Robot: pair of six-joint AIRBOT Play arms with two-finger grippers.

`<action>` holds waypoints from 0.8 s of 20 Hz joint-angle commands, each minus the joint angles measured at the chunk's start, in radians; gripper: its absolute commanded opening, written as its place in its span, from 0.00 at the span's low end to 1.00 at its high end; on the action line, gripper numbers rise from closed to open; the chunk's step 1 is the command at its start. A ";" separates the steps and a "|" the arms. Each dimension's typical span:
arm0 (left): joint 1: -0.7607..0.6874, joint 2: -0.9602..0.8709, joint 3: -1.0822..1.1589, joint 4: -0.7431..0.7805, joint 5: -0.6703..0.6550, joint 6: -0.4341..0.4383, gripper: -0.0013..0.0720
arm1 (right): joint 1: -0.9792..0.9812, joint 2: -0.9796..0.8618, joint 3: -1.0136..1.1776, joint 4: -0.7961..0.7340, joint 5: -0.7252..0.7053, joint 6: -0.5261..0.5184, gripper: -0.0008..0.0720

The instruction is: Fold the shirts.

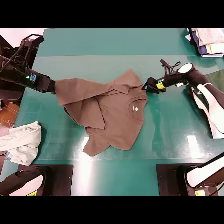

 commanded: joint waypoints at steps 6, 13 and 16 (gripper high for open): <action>0.000 0.007 0.003 0.000 -0.006 -0.003 0.05 | 0.066 0.015 0.129 -0.005 -0.017 -0.047 0.03; 0.000 0.114 0.343 0.097 -0.022 -0.002 0.05 | 0.006 0.394 0.357 -0.154 0.154 -0.046 0.03; 0.000 0.165 0.564 0.097 -0.025 -0.002 0.05 | 0.006 0.575 0.485 -0.265 0.197 -0.042 0.03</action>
